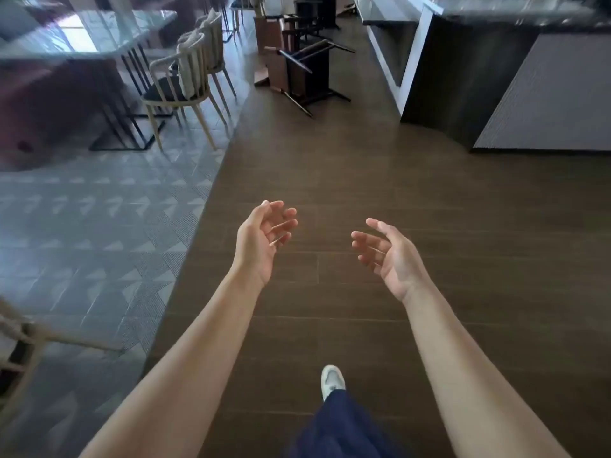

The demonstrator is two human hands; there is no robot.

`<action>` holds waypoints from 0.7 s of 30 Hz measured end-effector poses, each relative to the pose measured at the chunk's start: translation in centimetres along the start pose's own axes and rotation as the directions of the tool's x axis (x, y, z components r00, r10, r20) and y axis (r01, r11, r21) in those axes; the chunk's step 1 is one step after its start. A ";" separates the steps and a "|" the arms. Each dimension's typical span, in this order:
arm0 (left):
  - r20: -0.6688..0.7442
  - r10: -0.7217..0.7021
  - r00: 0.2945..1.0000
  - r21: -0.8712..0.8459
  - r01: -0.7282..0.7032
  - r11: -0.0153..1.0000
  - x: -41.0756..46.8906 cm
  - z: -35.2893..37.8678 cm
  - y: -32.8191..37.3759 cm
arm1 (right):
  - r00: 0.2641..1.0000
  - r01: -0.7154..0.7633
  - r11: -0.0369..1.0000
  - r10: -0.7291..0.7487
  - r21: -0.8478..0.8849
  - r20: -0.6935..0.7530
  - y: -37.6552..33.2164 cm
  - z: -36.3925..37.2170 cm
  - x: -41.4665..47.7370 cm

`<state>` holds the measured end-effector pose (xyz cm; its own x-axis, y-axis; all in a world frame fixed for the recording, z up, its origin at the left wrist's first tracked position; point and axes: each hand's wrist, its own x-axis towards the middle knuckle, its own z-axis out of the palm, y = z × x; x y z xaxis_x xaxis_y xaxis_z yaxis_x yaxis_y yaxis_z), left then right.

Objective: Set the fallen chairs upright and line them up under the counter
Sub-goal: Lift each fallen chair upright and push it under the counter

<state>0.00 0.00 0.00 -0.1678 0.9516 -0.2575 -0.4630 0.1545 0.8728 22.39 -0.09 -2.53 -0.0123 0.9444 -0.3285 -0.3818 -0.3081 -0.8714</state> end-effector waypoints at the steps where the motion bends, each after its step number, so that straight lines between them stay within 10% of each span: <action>1: -0.003 -0.005 1.000 0.003 0.005 1.000 1.0 0.2 0.1 | 1.000 -0.001 1.000 0.001 -0.002 0.006 -0.3 0.1 1.0; 21: -0.167 0.082 0.983 -0.013 -0.086 0.996 26.7 6.8 2.3 | 0.997 -0.073 0.993 0.073 -0.095 -0.008 -7.6 1.8 27.6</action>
<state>0.33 27.61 -2.04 -0.3484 0.9033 -0.2502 -0.4582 0.0688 0.8862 23.26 28.55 -4.34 -0.0329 0.9186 -0.3938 -0.2908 -0.3858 -0.8756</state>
